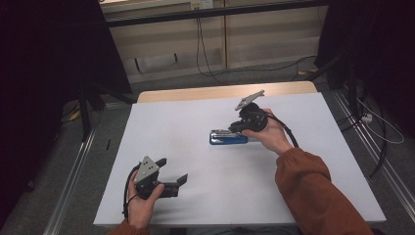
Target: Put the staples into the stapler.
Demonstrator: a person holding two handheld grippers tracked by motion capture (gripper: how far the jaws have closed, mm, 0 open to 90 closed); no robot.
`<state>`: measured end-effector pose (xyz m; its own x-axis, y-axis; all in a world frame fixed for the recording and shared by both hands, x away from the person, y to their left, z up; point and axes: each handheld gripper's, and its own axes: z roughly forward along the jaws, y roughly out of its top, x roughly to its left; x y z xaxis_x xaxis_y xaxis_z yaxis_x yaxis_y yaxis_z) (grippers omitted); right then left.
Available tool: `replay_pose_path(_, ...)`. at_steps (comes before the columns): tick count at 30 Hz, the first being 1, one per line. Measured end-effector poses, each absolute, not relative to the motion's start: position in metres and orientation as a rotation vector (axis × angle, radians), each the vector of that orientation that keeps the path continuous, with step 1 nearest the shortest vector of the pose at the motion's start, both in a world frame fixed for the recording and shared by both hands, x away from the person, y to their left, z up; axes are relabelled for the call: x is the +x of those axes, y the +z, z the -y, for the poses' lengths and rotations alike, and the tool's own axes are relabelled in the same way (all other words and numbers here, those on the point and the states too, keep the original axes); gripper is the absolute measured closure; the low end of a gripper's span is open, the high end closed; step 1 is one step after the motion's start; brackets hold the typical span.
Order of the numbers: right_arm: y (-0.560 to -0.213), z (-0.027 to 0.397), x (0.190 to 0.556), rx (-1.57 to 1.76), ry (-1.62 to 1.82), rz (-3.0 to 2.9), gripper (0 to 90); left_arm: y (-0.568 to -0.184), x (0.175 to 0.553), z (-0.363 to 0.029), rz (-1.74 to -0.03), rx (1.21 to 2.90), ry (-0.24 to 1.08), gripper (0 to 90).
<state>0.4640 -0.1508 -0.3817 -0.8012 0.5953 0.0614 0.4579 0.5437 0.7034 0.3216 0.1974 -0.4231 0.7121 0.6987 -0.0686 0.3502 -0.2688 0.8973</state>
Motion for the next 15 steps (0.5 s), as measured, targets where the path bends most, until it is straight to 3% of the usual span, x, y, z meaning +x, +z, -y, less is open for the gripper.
replay_pose_path(15, -0.382, 0.138, 0.477, 0.856, 1.051, -2.594, 79.3, -0.424, 0.322, -0.197, -0.818, 1.878, 0.409, 4.8)
